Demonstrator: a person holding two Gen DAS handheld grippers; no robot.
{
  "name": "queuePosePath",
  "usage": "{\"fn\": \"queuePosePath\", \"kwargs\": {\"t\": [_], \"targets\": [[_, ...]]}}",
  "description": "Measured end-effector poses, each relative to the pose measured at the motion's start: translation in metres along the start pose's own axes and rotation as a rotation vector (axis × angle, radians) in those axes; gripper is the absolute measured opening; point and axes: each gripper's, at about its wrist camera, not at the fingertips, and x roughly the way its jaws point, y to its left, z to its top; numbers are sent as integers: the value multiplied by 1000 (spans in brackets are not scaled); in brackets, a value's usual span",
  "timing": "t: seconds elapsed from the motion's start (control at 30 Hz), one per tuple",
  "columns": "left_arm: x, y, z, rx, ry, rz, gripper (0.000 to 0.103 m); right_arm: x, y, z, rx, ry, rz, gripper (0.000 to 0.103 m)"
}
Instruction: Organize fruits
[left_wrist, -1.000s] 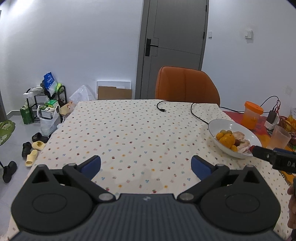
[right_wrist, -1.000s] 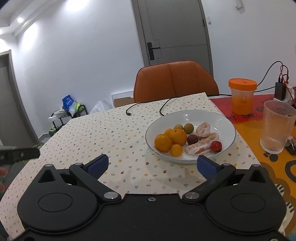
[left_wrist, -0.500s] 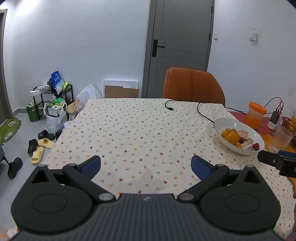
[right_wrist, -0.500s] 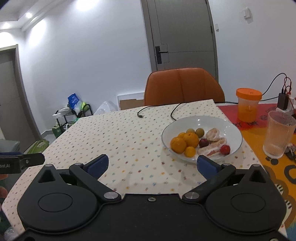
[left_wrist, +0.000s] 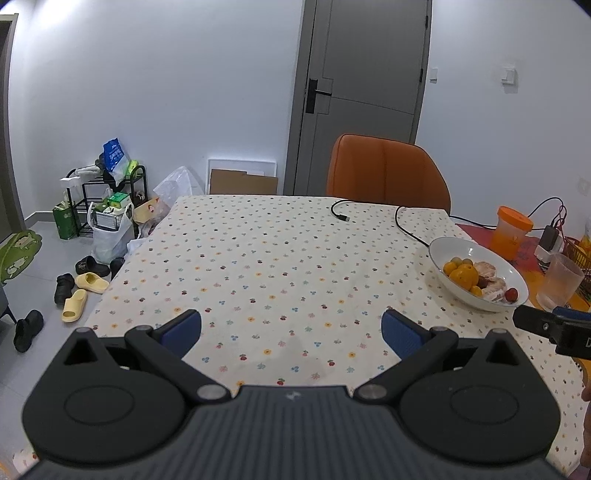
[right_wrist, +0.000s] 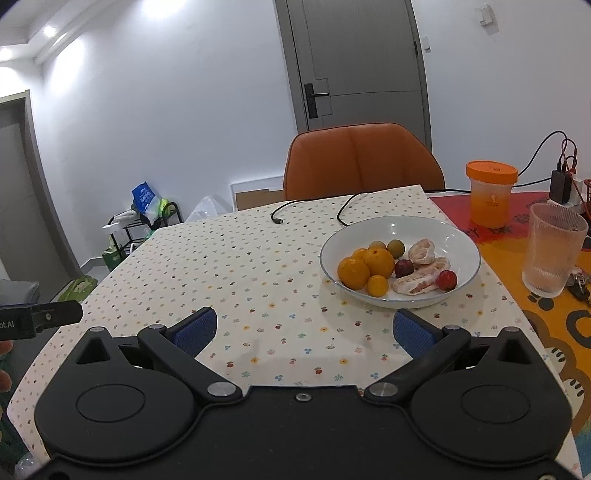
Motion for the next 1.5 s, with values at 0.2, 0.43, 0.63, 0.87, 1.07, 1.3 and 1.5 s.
{"fn": "queuePosePath", "kwargs": {"t": [0.2,0.43,0.63,0.87,1.07,1.3,1.5], "targets": [[1,0,-2,2,3,-5,103,-1,1,0,-2,-3,14,103],[1,0,-2,0,5,-6,103,-1,1,0,2,1,23,103],[2,0,-3,-3,9,-12,103,-1,1,0,1,3,22,103],[4,-1,-4,-4,14,-11,103,0,2,-1,-7,5,21,103],[4,-1,-4,-6,13,-12,103,0,2,-1,-8,5,22,103],[3,-1,-5,-5,13,-13,103,-1,2,-1,-6,4,25,103],[3,-1,-4,-16,16,-19,103,-1,2,-1,-6,4,26,103]]}}
